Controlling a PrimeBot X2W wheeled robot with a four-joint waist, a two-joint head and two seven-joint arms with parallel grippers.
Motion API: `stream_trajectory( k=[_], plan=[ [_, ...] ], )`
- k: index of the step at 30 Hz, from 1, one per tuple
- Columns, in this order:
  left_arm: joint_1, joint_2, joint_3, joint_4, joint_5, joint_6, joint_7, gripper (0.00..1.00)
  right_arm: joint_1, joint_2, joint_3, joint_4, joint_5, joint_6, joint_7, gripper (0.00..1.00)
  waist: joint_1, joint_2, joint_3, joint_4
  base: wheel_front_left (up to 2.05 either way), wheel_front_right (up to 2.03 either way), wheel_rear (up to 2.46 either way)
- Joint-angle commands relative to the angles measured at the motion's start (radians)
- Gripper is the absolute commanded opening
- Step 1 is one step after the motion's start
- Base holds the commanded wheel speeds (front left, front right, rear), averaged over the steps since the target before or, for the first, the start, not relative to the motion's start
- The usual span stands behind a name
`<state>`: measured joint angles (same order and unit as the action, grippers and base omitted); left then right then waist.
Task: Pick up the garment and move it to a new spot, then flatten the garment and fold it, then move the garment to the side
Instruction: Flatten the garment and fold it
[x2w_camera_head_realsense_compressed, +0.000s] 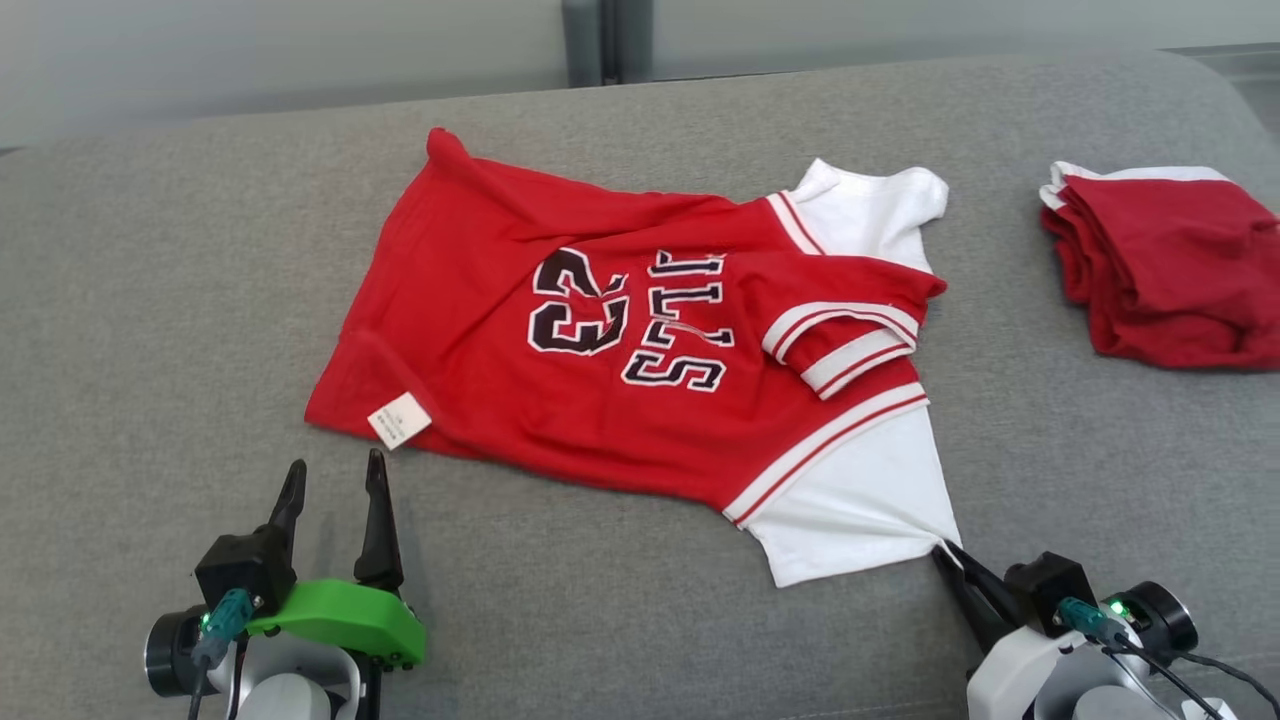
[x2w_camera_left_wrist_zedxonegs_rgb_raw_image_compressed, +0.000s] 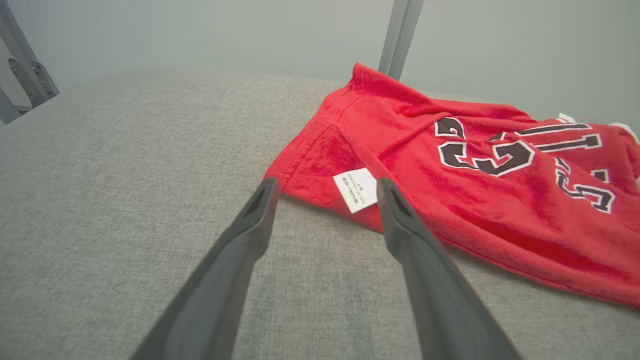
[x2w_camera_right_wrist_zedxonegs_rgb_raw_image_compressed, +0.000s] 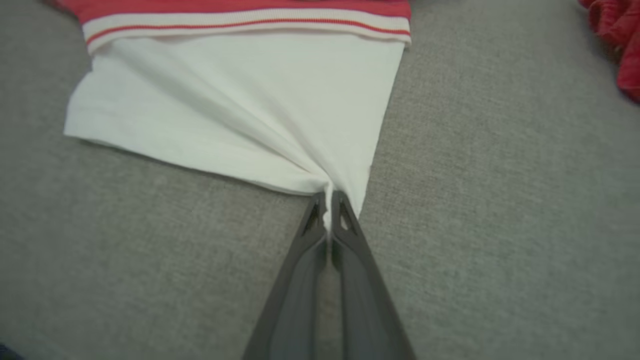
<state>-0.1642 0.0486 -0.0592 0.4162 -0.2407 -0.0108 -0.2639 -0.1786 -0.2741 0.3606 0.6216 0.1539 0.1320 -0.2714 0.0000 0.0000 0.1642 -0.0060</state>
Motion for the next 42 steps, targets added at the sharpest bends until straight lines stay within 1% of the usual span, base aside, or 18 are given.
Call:
stream_trajectory(
  k=[1,5,6,7,8,12,16,20,27,32,36,42],
  plan=[
    [0.005,0.004,0.01,0.006,0.008,0.006,0.0,1.0,0.043,-0.021,0.002,0.015,0.012,-0.003,0.013,0.0,0.0,0.0,-0.032,-0.06,0.0,0.0,0.0],
    [0.011,0.004,0.023,0.023,0.017,0.011,0.0,1.0,0.054,-0.031,-0.016,-0.006,0.036,-0.003,0.01,0.0,0.0,0.0,-0.039,-0.082,0.0,0.0,0.0],
    [0.012,0.004,0.025,0.026,0.019,0.013,0.0,1.0,0.053,-0.028,-0.022,-0.021,0.044,-0.003,0.008,0.2,0.0,0.0,-0.039,-0.087,0.0,0.0,0.0],
    [0.012,0.004,0.028,0.029,0.018,0.013,0.0,1.0,0.054,-0.025,-0.024,-0.036,0.056,-0.003,0.008,0.98,0.0,0.0,-0.039,-0.09,0.0,0.0,0.0],
    [0.011,0.004,0.032,0.031,0.018,0.014,0.0,1.0,0.054,-0.023,-0.026,-0.054,0.064,-0.003,0.008,1.0,0.0,0.0,-0.038,-0.093,0.0,0.0,0.0],
    [-0.008,0.004,0.05,0.022,0.021,0.021,0.0,1.0,0.061,-0.036,-0.037,-0.135,0.081,-0.002,0.008,1.0,0.0,0.0,-0.03,-0.099,0.0,0.0,0.0],
    [-0.05,0.004,0.07,0.018,0.045,0.015,0.0,1.0,0.065,-0.036,-0.083,-0.211,0.081,-0.002,0.007,1.0,0.0,0.0,-0.013,-0.102,0.0,0.0,0.0],
    [-0.098,0.004,0.085,0.033,0.075,0.004,0.0,1.0,0.043,-0.022,-0.118,-0.257,0.065,-0.002,0.007,1.0,0.0,0.0,0.009,-0.104,0.0,0.0,0.0],
    [-0.254,0.016,0.099,0.105,0.135,-0.026,0.0,1.0,-0.032,0.046,-0.174,-0.317,0.026,-0.002,0.007,1.0,0.0,0.0,0.088,-0.117,0.0,0.0,0.0],
    [-0.396,0.04,0.071,0.205,0.174,-0.051,0.0,1.0,-0.086,0.085,-0.174,-0.338,0.004,-0.002,0.007,1.0,0.0,0.0,0.158,-0.131,0.0,0.0,0.0],
    [-0.531,0.081,0.046,0.327,0.204,-0.065,0.0,1.0,-0.117,0.096,-0.165,-0.35,0.003,-0.002,0.007,1.0,0.0,0.0,0.205,-0.152,0.0,0.0,0.0],
    [-0.717,0.137,0.038,0.54,0.226,-0.04,0.011,1.0,-0.147,0.11,-0.172,-0.364,0.001,-0.002,0.007,1.0,0.0,0.0,0.264,-0.192,0.0,0.0,0.0]
  ],
)
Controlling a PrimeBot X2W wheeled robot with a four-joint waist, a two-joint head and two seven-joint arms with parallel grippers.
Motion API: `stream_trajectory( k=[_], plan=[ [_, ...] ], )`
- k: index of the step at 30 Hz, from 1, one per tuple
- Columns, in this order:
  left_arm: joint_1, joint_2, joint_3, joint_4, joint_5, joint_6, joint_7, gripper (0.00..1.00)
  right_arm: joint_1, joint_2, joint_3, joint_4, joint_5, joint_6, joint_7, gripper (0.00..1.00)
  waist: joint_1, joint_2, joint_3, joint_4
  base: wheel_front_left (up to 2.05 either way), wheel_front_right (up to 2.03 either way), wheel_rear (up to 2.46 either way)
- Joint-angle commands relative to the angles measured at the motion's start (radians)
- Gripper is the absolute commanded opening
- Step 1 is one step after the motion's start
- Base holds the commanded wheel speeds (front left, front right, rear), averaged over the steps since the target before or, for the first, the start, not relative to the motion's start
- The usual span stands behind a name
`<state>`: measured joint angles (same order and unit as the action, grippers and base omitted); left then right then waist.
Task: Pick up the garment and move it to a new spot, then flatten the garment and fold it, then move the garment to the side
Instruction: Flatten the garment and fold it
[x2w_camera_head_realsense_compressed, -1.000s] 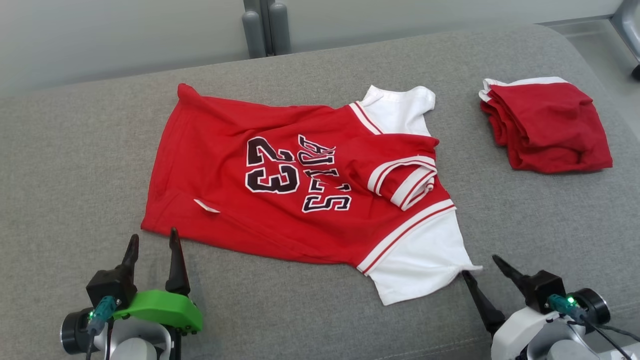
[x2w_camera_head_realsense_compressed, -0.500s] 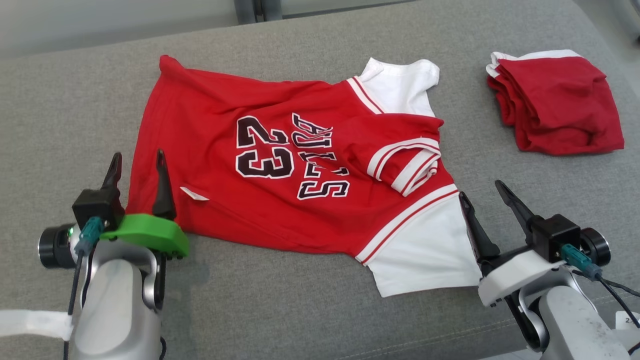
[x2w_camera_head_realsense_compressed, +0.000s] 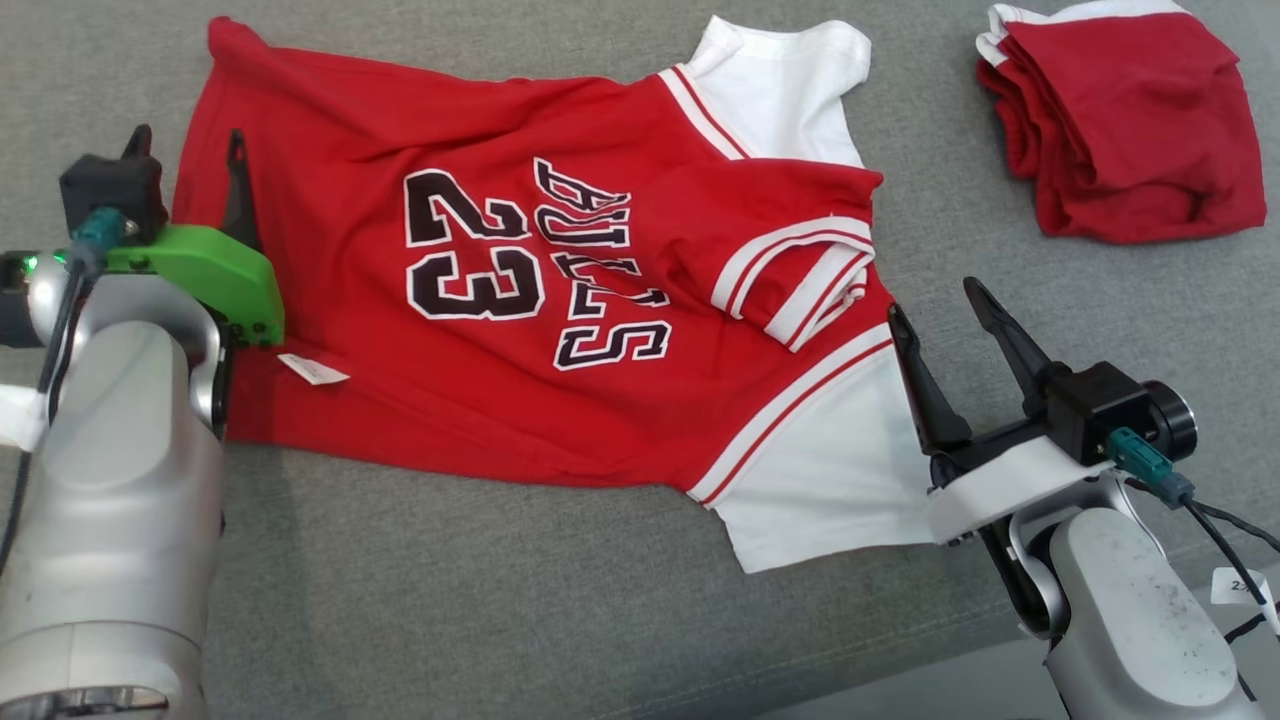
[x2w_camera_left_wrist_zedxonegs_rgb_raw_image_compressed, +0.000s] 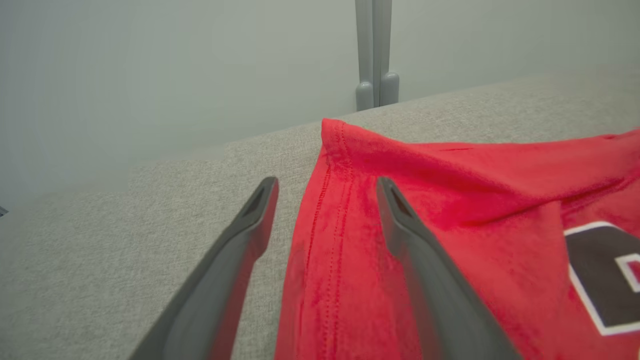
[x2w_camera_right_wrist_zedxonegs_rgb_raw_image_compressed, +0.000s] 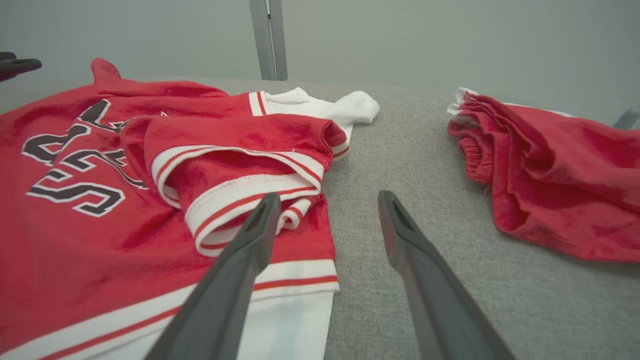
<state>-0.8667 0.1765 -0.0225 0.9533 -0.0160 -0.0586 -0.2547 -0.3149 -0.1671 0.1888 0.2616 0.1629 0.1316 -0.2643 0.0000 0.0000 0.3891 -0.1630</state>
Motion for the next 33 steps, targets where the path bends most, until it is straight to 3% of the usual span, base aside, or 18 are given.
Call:
stream_trajectory(
  k=[1,9,10,11,13,20,24,29,30,31,33],
  plan=[
    [-0.036,0.017,0.0,0.031,0.002,0.008,0.007,1.0,-0.015,0.004,-0.002,-0.006,-0.009,-0.002,0.0,1.0,0.0,0.0,0.047,-0.041,0.0,0.0,0.0],
    [-0.149,0.064,-0.013,0.205,0.006,0.011,0.056,0.99,-0.019,0.012,-0.022,-0.014,-0.014,-0.002,0.0,1.0,0.0,0.0,0.085,-0.063,0.0,0.0,0.0],
    [-0.154,0.066,-0.018,0.221,0.009,0.008,0.057,0.86,-0.018,0.012,-0.024,-0.014,-0.015,-0.002,0.0,1.0,0.0,0.0,0.087,-0.063,0.0,0.0,0.0],
    [-0.155,0.066,-0.022,0.235,0.01,0.009,0.055,0.61,-0.018,0.011,-0.027,-0.014,-0.015,-0.002,0.0,1.0,0.0,0.0,0.088,-0.062,0.0,0.0,0.0],
    [-0.153,0.065,-0.024,0.269,0.001,0.014,0.048,0.0,-0.023,0.012,-0.032,-0.008,-0.016,-0.002,0.0,1.0,0.0,0.0,0.088,-0.057,0.0,0.0,0.0],
    [-0.156,0.072,-0.019,0.295,-0.015,0.039,0.028,0.0,-0.033,0.01,-0.035,-0.006,-0.018,-0.002,0.0,1.0,0.0,0.0,0.086,-0.04,0.0,0.0,0.0],
    [-0.183,0.1,0.005,0.277,-0.033,0.095,0.002,0.0,-0.039,0.004,-0.037,-0.007,-0.014,-0.002,0.0,1.0,0.0,0.0,0.089,-0.034,0.0,0.0,0.0],
    [-0.169,0.114,0.019,0.288,-0.052,0.128,-0.006,0.02,-0.04,0.009,-0.033,0.002,-0.019,-0.002,0.0,1.0,0.0,0.0,0.08,-0.034,0.0,0.0,0.0],
    [-0.163,0.114,0.02,0.287,-0.055,0.129,-0.008,0.61,-0.039,0.009,-0.036,0.003,-0.018,-0.002,0.0,1.0,0.0,0.0,0.077,-0.032,0.0,0.0,0.0],
    [-0.155,0.111,0.024,0.284,-0.063,0.124,-0.009,1.0,-0.037,0.01,-0.04,0.005,-0.018,-0.002,0.0,1.0,0.0,0.0,0.072,-0.029,0.0,0.0,0.0],
    [-0.136,0.101,0.027,0.267,-0.074,0.11,-0.01,1.0,-0.029,0.013,-0.048,0.008,-0.017,-0.002,0.0,1.0,0.0,0.0,0.058,-0.022,0.0,0.0,0.0]
  ],
)
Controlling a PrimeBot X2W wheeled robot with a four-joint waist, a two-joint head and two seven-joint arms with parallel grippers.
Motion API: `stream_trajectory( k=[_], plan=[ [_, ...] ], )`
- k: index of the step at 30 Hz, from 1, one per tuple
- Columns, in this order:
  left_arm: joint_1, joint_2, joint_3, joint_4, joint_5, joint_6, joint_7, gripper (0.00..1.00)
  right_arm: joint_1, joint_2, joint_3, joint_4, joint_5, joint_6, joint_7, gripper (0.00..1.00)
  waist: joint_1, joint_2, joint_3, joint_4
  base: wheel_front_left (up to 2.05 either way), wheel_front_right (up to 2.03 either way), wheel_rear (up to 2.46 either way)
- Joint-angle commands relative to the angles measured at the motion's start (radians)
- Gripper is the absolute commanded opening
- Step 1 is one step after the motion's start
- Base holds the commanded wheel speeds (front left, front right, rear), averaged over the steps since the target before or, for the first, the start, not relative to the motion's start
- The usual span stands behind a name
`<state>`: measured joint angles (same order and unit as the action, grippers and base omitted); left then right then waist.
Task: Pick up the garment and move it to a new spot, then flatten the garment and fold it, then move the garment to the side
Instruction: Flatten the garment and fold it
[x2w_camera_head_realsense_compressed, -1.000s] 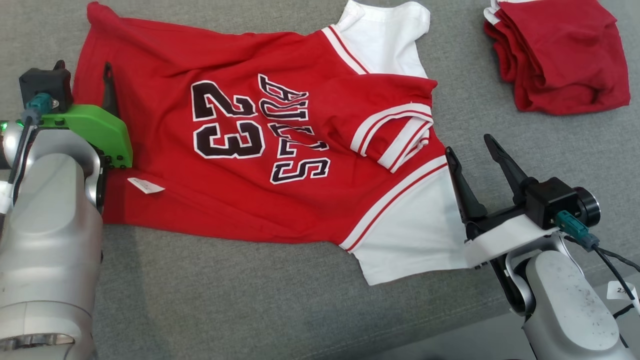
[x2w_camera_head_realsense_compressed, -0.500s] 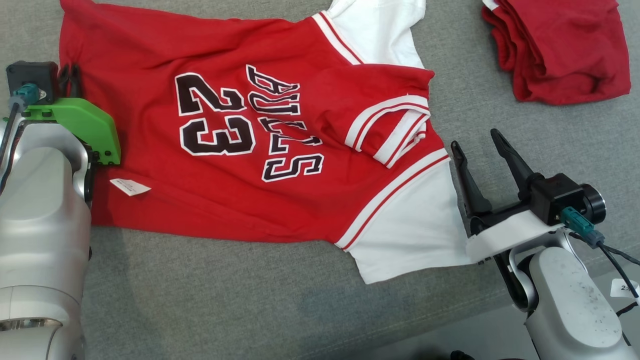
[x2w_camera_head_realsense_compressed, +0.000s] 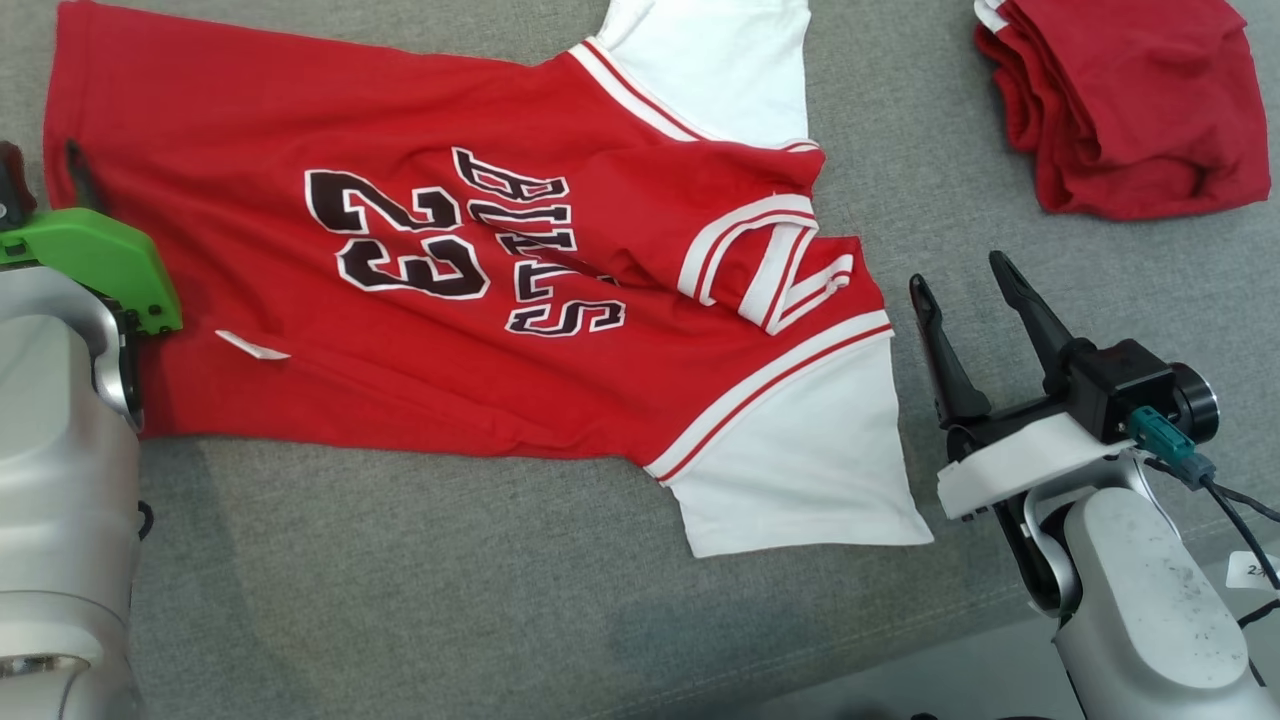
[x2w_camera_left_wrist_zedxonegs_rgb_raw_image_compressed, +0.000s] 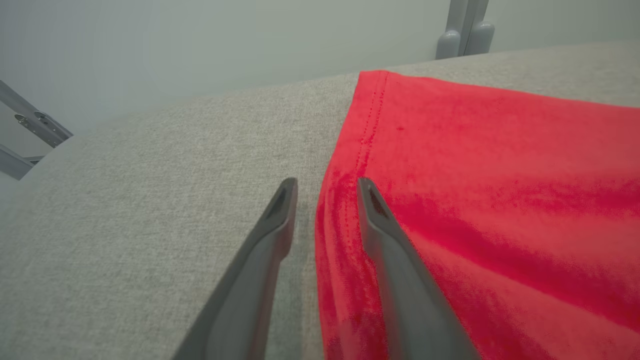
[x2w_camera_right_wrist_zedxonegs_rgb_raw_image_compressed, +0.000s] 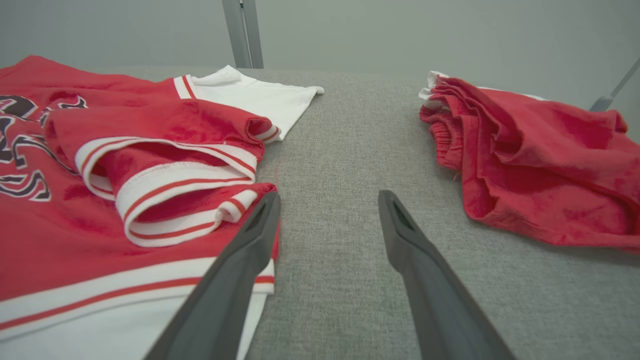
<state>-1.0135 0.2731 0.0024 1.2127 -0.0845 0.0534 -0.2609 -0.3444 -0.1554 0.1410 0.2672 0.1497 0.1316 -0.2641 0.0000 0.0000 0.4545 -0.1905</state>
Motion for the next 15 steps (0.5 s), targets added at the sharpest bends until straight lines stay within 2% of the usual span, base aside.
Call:
stream_trajectory(
  k=[1,7,15],
  plan=[
    [0.019,-0.003,0.006,-0.019,-0.011,-0.001,-0.004,1.0,0.004,0.003,-0.005,0.002,-0.003,-0.002,0.0,1.0,0.0,0.0,-0.015,0.01,0.0,0.0,0.0],
    [0.14,-0.061,0.036,-0.196,-0.049,-0.011,-0.004,1.0,0.031,0.016,-0.016,0.015,0.002,-0.002,0.0,1.0,0.0,0.0,-0.085,0.047,0.0,0.0,0.0],
    [0.325,-0.139,0.072,-0.313,-0.083,-0.028,-0.004,1.0,0.068,0.033,-0.016,0.031,0.007,-0.002,0.0,1.0,0.0,0.0,-0.178,0.076,0.0,0.0,0.0]
  ],
)
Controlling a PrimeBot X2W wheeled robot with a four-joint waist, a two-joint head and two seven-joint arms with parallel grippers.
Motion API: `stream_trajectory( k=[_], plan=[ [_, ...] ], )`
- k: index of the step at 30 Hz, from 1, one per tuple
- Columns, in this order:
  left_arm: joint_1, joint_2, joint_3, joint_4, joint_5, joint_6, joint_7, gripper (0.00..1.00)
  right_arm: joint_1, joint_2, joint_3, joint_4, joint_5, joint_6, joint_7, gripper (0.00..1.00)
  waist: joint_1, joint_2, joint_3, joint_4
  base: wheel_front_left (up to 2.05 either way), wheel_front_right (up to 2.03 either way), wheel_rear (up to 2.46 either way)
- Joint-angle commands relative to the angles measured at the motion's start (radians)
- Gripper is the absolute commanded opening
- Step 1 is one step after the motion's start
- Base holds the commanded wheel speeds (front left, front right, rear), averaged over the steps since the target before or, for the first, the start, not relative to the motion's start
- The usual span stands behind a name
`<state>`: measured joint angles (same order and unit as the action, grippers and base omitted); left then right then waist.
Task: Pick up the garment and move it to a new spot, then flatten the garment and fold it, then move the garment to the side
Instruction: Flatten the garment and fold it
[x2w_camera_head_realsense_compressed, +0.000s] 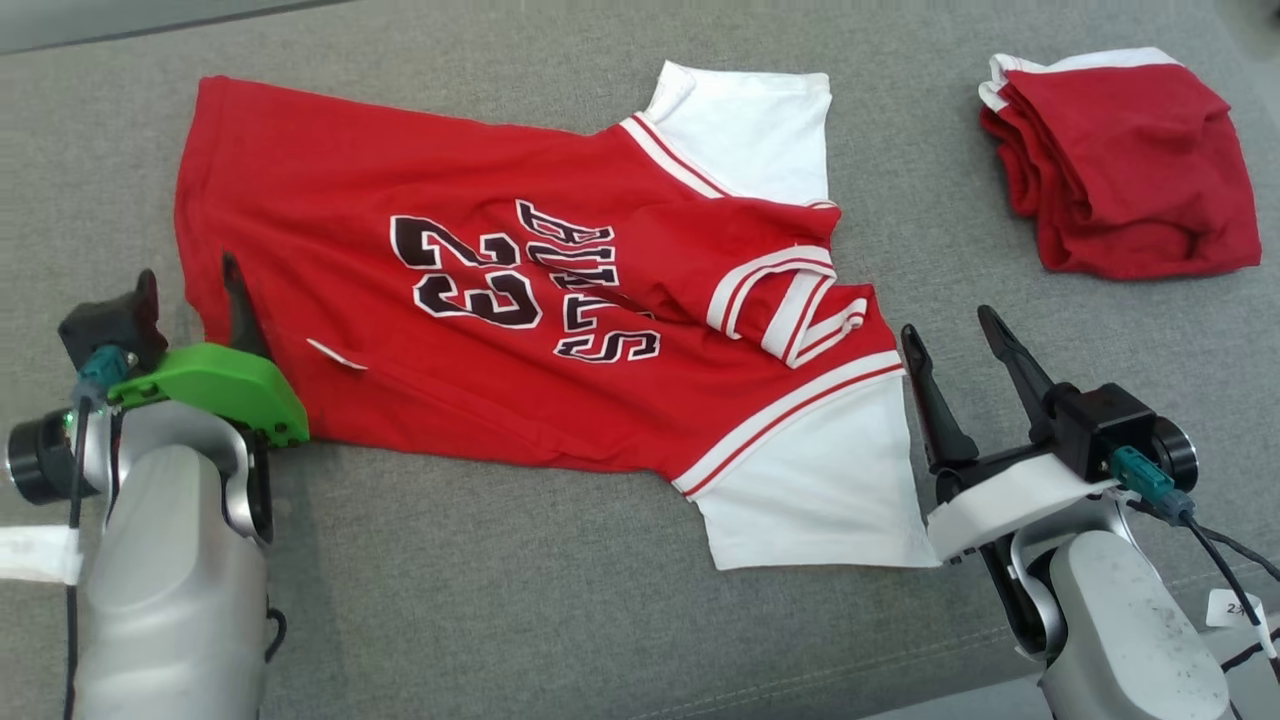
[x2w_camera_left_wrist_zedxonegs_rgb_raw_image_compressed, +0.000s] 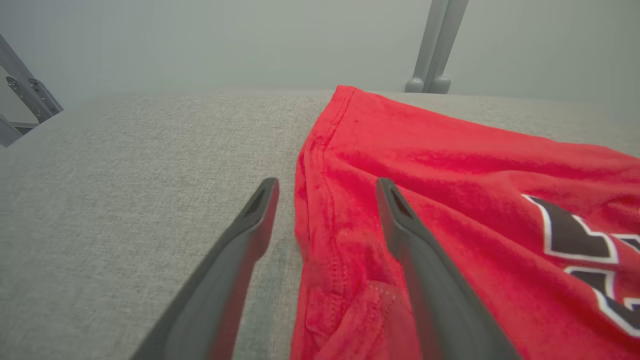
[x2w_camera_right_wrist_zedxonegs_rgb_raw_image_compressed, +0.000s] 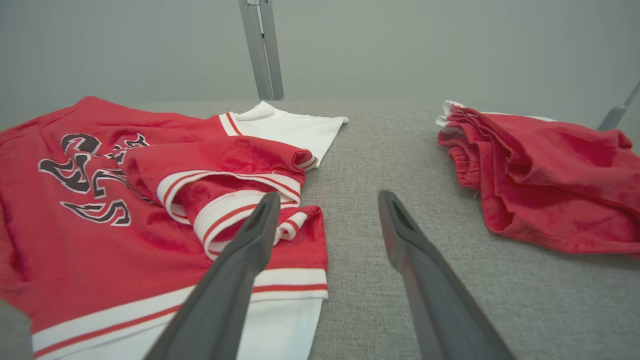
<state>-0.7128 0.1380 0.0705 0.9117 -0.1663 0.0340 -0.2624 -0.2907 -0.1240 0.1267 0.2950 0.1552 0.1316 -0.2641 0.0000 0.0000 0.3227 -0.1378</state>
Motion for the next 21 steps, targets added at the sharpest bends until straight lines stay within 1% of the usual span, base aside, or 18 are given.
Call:
stream_trajectory(
  k=[1,5,8,13,18,21],
  plan=[
    [0.044,-0.015,0.005,-0.021,-0.005,-0.014,-0.002,1.0,0.02,0.005,-0.004,0.005,0.002,-0.002,0.0,1.0,0.0,0.0,-0.054,0.025,0.0,0.0,0.0],
    [0.113,-0.041,-0.005,-0.05,-0.001,-0.032,-0.002,1.0,0.036,0.007,-0.009,0.012,0.003,-0.002,0.0,1.0,0.0,0.0,-0.076,0.031,0.0,0.0,0.0],
    [0.134,-0.051,-0.017,-0.062,0.009,-0.051,-0.002,1.0,0.045,0.008,-0.011,0.015,0.007,-0.002,0.0,1.0,0.0,0.0,-0.082,0.032,0.0,0.0,0.0],
    [0.166,-0.072,-0.028,-0.113,0.003,-0.069,-0.002,1.0,0.052,0.01,-0.011,0.019,0.009,-0.002,0.0,1.0,0.0,0.0,-0.089,0.026,0.0,0.0,0.0],
    [0.192,-0.08,-0.04,-0.13,-0.01,-0.074,-0.002,1.0,0.055,0.013,-0.012,0.023,0.006,-0.002,0.0,1.0,0.0,0.0,-0.095,0.02,0.0,0.0,0.0],
    [0.197,-0.084,-0.049,-0.118,-0.016,-0.064,-0.002,1.0,0.052,0.013,-0.011,0.028,0.009,-0.002,0.0,1.0,0.0,0.0,-0.095,0.016,0.0,0.0,0.0]
  ],
)
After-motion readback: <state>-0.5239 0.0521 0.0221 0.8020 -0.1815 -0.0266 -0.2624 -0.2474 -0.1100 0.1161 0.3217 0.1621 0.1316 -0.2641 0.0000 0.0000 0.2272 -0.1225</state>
